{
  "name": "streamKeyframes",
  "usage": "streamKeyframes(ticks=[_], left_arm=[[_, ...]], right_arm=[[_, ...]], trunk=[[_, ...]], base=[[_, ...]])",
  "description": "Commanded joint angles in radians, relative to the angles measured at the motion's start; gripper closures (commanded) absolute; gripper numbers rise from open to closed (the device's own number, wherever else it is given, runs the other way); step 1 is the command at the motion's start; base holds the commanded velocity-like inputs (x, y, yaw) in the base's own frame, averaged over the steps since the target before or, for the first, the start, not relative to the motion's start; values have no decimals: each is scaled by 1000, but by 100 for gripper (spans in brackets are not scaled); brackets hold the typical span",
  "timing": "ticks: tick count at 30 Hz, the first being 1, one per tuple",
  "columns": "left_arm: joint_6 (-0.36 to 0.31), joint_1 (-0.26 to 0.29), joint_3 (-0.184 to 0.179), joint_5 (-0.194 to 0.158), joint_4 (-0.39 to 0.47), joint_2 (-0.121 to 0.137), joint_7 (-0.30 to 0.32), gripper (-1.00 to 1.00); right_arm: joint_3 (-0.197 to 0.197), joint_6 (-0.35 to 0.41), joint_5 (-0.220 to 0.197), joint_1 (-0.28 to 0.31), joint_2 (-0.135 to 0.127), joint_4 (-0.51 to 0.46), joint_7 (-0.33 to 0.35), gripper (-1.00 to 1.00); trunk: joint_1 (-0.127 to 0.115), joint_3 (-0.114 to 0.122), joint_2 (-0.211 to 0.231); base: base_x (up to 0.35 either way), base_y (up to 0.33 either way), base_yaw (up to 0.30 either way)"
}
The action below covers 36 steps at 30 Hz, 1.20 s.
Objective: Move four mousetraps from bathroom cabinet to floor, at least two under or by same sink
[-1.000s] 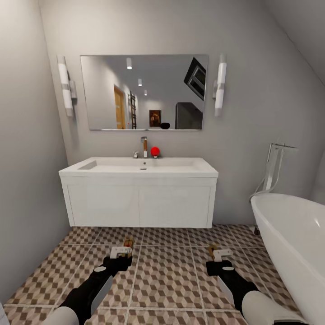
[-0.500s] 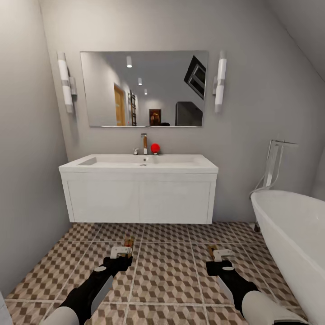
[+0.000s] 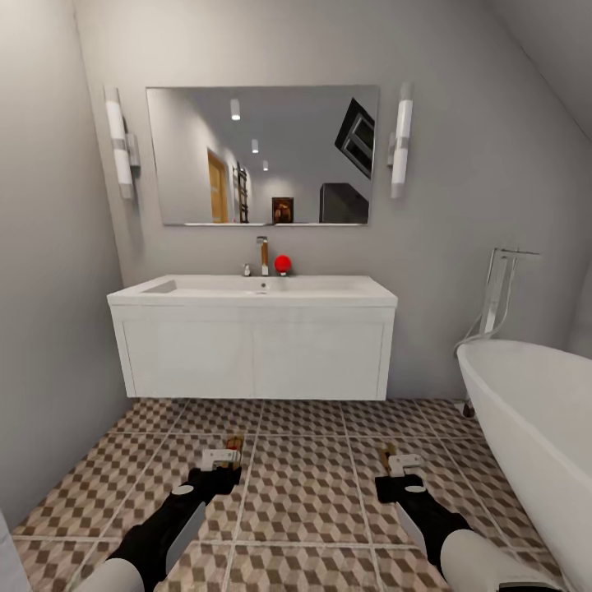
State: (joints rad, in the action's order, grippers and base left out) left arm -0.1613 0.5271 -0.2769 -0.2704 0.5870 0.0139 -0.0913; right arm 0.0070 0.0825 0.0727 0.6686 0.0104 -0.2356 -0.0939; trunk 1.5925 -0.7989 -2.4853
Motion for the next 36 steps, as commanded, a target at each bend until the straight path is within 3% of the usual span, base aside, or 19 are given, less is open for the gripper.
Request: streamKeyframes(ticks=[1, 15, 27, 36], left_arm=[[-4, 1, -8, -9, 2, 1, -11, 100], [-4, 1, -8, -9, 2, 1, -11, 100], [2, 1, -8, -7, 3, 1, -15, 100], [6, 1, -7, -7, 3, 2, -16, 100]], right_arm=[[1, 8, 6, 0, 0, -2, -3, 100], [1, 7, 6, 0, 0, -2, -3, 100], [1, 5, 6, 0, 0, -2, -3, 100], [1, 2, 6, 0, 0, -2, -3, 100]], trunk=[[4, -4, -8], [13, -58, -18], [13, -58, -18], [13, -58, -18]], base=[[0, 0, 0], [0, 0, 0], [20, 0, 0], [268, 0, 0]])
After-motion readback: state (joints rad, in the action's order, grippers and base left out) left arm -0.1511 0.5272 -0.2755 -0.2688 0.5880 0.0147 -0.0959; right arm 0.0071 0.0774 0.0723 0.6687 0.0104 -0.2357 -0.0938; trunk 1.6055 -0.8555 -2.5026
